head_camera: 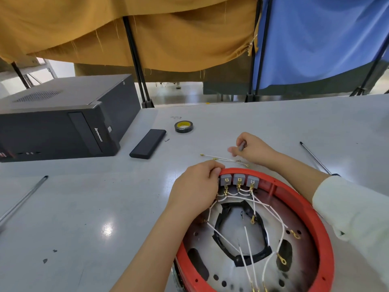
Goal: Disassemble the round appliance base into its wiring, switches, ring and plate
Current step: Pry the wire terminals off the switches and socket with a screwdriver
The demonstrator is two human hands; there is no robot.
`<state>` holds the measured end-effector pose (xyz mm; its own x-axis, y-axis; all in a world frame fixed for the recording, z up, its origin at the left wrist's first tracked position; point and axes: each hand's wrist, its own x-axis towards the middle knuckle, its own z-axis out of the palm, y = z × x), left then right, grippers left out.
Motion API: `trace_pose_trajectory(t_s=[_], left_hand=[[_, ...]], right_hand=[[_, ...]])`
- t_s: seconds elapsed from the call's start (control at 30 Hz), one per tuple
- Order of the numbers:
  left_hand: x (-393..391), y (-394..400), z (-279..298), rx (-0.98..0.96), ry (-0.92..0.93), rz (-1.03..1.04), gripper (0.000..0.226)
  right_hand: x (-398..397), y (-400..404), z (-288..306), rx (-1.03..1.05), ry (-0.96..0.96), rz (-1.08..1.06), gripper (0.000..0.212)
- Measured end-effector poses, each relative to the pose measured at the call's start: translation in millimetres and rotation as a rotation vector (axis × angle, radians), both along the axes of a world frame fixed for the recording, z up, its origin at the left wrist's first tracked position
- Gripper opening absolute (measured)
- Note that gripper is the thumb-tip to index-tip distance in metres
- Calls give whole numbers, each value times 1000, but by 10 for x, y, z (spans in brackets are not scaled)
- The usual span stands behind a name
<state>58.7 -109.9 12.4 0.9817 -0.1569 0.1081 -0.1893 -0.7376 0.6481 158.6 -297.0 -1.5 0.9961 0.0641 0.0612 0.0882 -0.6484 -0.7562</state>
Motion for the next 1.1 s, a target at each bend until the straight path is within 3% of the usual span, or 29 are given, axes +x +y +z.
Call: trace_pose_trajectory(t_s=[0.33,0.53,0.7,0.87,1.1], left_hand=[[-100,-23,56,29,-3,48,22],[-220,85,98,79,15,80,21],[-109,108,269,232,123,-121,31],[-103,47,162,19,17,-207,24],[-35,62,78,33,-29,-194,25]], right_hand=[[-880,214,597,245,-151,109,67],[-1063,338,387,267,-118,61,37],[-1106,377,319,182,-212,2,38],[-1157,345,238,167,-267,-50,28],[-1134,345,215,118,-373,-132,39]])
